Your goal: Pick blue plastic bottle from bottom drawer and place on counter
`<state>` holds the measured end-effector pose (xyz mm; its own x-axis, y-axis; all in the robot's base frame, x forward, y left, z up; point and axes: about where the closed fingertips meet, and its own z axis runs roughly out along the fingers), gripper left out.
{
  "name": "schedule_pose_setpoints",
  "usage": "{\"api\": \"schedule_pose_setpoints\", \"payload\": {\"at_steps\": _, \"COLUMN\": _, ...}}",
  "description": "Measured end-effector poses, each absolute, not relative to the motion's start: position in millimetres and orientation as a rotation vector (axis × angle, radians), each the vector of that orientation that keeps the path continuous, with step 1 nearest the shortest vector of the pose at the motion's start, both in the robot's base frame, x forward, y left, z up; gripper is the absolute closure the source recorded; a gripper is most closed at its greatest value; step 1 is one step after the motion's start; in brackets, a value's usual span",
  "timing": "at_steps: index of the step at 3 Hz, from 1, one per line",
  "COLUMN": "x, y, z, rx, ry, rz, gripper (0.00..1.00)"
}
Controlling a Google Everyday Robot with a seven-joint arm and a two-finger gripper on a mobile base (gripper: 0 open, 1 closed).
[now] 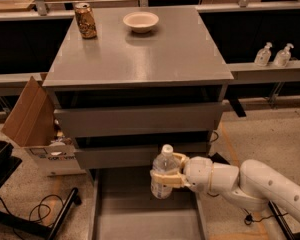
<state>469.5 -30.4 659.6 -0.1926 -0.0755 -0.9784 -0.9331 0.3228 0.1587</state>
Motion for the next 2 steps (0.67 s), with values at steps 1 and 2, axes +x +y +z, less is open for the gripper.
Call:
{"api": "schedule_pose_setpoints", "payload": {"at_steps": 1, "x": 500.2, "y": -41.9, "z": 721.6, "rx": -0.857, "ry": 1.588, "rz": 0.967, "gripper": 1.00}}
{"api": "schedule_pose_setpoints", "payload": {"at_steps": 2, "x": 529.3, "y": -49.1, "z": 782.2, "rx": -0.809, "ry": 1.601, "rz": 0.878, "gripper": 1.00}}
